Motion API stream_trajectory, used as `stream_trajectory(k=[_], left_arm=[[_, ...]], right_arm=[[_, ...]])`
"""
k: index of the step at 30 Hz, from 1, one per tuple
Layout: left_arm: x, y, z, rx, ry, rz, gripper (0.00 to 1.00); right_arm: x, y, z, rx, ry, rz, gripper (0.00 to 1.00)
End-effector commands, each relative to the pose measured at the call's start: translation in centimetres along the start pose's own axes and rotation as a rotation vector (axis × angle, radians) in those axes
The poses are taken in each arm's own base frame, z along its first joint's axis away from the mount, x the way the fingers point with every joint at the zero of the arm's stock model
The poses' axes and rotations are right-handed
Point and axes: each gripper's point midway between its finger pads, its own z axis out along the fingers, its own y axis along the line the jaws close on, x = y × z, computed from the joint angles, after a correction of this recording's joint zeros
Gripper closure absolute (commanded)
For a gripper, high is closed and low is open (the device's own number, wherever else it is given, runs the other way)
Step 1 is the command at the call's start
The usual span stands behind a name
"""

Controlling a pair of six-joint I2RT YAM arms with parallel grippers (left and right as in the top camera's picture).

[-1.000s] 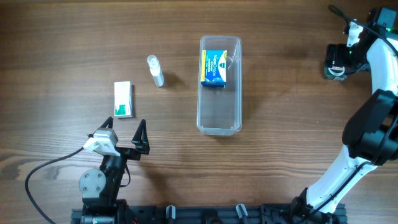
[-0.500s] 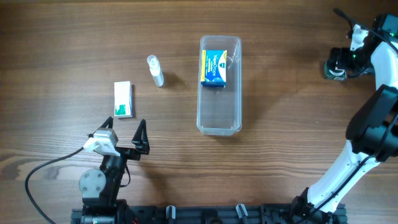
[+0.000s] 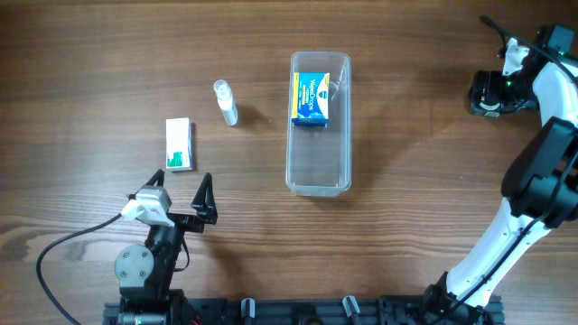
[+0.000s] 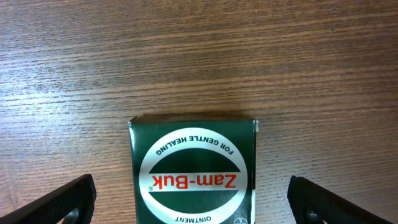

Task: Pack container
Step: 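Move the right gripper to the green Zam-Buk tin and grasp it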

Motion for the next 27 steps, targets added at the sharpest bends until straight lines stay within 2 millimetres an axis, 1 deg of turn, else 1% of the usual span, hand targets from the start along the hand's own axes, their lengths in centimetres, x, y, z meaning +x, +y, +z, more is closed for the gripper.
stream_trajectory(k=[1, 3, 10, 17, 22, 25, 27], left_arm=[[0.10, 0.36, -0.03, -0.016, -0.001, 0.015, 0.00], [0.10, 0.36, -0.03, -0.016, -0.001, 0.015, 0.00], [0.10, 0.36, -0.03, -0.016, -0.001, 0.015, 0.00], [0.10, 0.36, -0.03, -0.016, -0.001, 0.015, 0.00], [0.10, 0.36, -0.03, -0.016, -0.001, 0.015, 0.00], [0.10, 0.36, -0.03, -0.016, -0.001, 0.015, 0.00], [0.10, 0.36, -0.03, -0.016, -0.001, 0.015, 0.00]], right_arm=[[1.24, 0.64, 2.56, -0.035, 0.048, 0.011, 0.00], [1.53, 0.67, 3.18, -0.038, 0.058, 0.012, 0.00], [1.43, 0.63, 3.25, -0.036, 0.054, 0.012, 0.01], [1.31, 0.60, 3.25, -0.035, 0.050, 0.026, 0.16], [1.28, 0.58, 3.22, -0.034, 0.049, 0.041, 0.18], [1.28, 0.58, 3.22, -0.034, 0.049, 0.041, 0.23], [1.33, 0.53, 3.20, -0.030, 0.052, 0.042, 0.25]])
